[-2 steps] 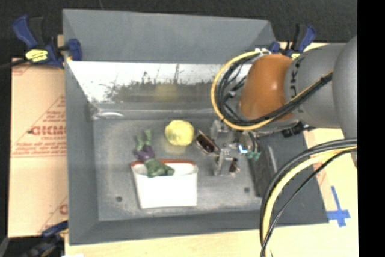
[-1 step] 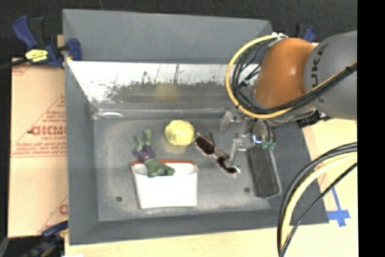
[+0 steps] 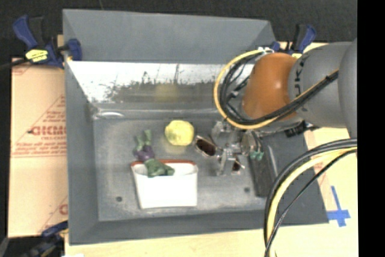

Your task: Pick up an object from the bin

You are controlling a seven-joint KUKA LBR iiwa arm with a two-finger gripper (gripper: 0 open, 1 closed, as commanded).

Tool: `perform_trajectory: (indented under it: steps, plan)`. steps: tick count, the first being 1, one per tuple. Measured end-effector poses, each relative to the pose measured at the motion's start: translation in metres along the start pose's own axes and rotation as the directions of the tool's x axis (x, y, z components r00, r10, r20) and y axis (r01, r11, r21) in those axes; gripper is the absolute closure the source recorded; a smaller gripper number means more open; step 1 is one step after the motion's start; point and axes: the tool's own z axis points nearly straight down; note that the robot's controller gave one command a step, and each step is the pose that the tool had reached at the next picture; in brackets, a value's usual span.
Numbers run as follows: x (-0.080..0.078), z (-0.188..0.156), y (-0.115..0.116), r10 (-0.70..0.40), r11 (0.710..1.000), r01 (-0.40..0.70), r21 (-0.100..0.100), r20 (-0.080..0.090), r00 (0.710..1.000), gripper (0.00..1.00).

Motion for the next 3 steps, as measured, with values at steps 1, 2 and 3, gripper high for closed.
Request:
perform_trajectory:
  steps: [1,2,3]
  plan:
    - [-0.001,0.006,0.009,0.398,0.917,-0.398,-0.003,0.009,0.917,0.0]
    - [-0.002,-0.001,-0.001,0.047,0.999,-0.047,0.001,0.007,0.999,1.0]
    - [-0.002,-0.001,-0.001,0.047,0.999,-0.047,0.0,0.006,0.999,1.0]
